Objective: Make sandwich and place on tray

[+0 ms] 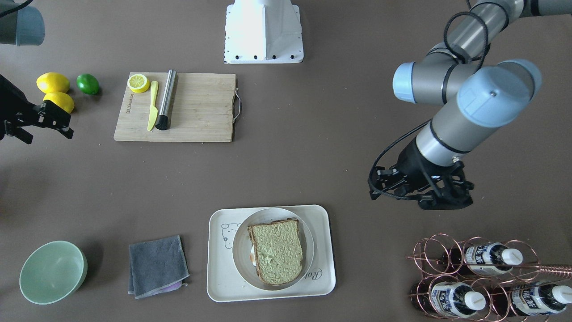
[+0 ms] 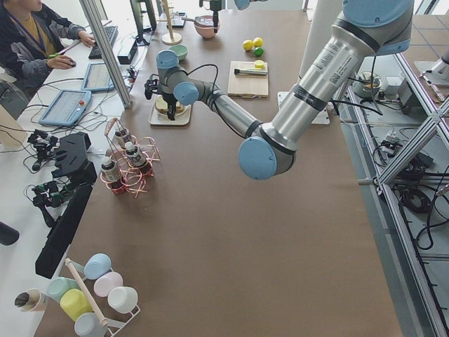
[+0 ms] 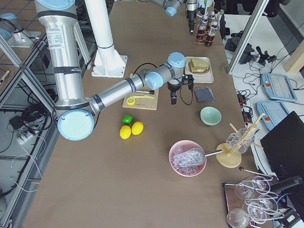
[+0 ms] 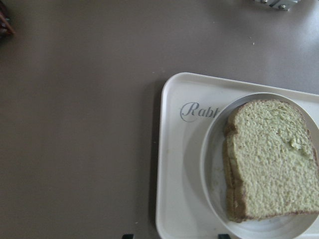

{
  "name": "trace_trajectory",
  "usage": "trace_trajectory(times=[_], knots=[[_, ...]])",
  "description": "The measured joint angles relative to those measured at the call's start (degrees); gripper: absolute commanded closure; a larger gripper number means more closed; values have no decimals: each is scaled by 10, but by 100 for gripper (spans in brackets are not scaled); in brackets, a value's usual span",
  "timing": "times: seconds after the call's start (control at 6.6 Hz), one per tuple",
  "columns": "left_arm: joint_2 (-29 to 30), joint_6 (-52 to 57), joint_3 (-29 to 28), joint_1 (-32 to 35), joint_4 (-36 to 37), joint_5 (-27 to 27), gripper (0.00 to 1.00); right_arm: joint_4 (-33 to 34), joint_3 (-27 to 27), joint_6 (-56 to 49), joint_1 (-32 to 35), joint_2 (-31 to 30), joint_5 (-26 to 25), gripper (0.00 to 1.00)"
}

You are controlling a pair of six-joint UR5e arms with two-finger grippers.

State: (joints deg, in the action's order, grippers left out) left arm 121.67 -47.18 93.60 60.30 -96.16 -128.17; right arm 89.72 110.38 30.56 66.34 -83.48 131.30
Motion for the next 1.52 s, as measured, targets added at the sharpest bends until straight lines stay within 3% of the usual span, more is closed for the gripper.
trace_trajectory(times=[0.15, 0.45, 0.61, 0.76, 1.06, 1.52], knots=[[-58, 104, 68, 38, 66, -1, 34, 45, -3, -80, 35, -3, -3, 0], [-164, 314, 124, 129, 118, -2, 29, 90, -38, -224, 97, -17, -6, 0], [-209, 411, 128, 173, 123, -3, 20, 93, -69, -283, 127, -29, -6, 0], [-244, 488, 125, 207, 125, -3, 4, 94, -94, -335, 155, -42, -6, 0], [-289, 587, 106, 253, 123, -4, 3, 89, -117, -402, 197, -66, -5, 0], [-349, 627, 90, 301, 123, -36, 3, 74, -116, -420, 215, -83, -3, 0]])
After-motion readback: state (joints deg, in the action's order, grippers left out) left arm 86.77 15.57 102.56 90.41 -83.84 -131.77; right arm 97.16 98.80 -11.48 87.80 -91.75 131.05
